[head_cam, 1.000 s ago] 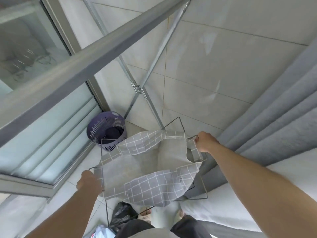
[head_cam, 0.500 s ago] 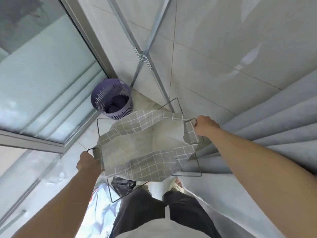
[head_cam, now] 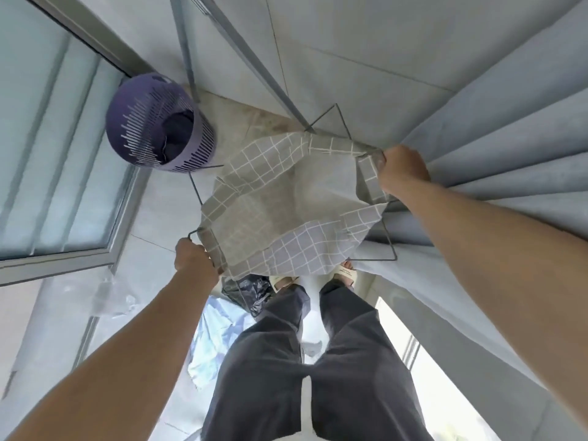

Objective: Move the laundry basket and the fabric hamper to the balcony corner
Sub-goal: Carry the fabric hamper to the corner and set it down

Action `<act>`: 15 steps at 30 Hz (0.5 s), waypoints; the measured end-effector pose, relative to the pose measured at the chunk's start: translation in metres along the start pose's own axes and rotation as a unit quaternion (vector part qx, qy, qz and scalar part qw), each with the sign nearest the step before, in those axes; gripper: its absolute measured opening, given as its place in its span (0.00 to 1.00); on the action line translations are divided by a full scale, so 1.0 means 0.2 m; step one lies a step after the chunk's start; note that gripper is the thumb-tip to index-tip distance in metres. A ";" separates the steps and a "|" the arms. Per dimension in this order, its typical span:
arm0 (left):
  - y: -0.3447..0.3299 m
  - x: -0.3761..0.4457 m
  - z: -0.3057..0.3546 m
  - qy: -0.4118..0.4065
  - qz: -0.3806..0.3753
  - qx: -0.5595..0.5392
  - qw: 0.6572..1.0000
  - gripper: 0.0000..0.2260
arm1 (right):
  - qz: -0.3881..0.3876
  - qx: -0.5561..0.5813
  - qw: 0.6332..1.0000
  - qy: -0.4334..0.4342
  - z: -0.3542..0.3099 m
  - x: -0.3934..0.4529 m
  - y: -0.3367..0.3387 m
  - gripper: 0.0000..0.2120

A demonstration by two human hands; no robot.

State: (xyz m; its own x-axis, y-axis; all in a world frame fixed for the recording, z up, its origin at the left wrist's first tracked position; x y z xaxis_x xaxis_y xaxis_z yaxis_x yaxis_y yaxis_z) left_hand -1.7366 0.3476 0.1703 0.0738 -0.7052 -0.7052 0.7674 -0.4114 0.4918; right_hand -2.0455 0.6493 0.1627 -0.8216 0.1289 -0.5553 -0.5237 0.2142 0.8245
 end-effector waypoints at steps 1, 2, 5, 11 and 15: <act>-0.05 0.03 -0.04 0.014 -0.024 -0.012 1.000 0.13 | -0.007 0.017 1.000 -0.017 0.03 0.01 -0.04 0.14; -0.11 0.08 -0.09 0.040 -0.049 -0.038 0.997 0.15 | -0.011 0.033 0.999 -0.036 0.07 0.04 -0.09 0.15; -0.21 0.18 -0.17 0.085 -0.073 -0.087 0.990 0.13 | -0.014 0.076 0.994 -0.075 0.14 0.11 -0.21 0.17; -0.26 0.28 -0.30 0.092 -0.007 -0.052 0.994 0.15 | -0.013 0.157 0.983 -0.090 0.07 0.17 -0.30 0.19; -0.29 0.32 -0.40 0.085 -0.011 -0.062 0.994 0.11 | -0.025 0.152 0.986 -0.062 0.02 0.18 -0.35 0.07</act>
State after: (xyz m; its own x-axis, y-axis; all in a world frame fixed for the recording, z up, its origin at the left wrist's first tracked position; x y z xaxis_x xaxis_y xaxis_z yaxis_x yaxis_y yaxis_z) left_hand -1.7250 0.3722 0.0552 0.1551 -0.5846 -0.7963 0.8415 -0.3441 0.4166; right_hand -2.0365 0.6420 0.0843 -0.7527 0.2248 -0.6189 -0.4555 0.5010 0.7359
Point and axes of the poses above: each hand's wrist, its own x-axis towards the middle knuckle, its own y-axis out of the back of the hand, z = x × y, the point moved 6 cm from there along x, towards the middle knuckle, and after that the axes turned 11 degrees about -y, right-handed, at the moved point
